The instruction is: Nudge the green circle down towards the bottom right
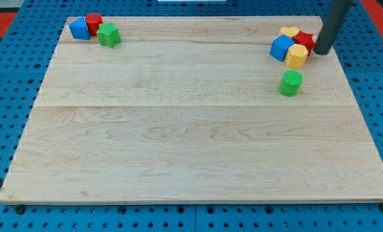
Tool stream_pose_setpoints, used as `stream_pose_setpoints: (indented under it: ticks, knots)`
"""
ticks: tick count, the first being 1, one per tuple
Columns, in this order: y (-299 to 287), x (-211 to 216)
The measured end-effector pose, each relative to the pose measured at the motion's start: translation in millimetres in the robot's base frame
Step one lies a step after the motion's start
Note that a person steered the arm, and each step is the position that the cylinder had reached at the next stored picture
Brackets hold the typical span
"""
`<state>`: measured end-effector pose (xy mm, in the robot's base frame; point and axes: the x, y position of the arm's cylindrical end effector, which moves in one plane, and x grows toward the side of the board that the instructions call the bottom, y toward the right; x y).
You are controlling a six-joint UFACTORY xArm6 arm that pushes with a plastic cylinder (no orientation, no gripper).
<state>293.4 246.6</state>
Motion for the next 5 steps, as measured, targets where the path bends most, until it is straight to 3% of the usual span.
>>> stream_pose_setpoints:
  ticks: [1, 3, 4, 5]
  knots:
    - [-22.8, -35.2]
    - [-4.6, -41.8]
    - [25.1, 16.1]
    - [-5.2, 49.7]
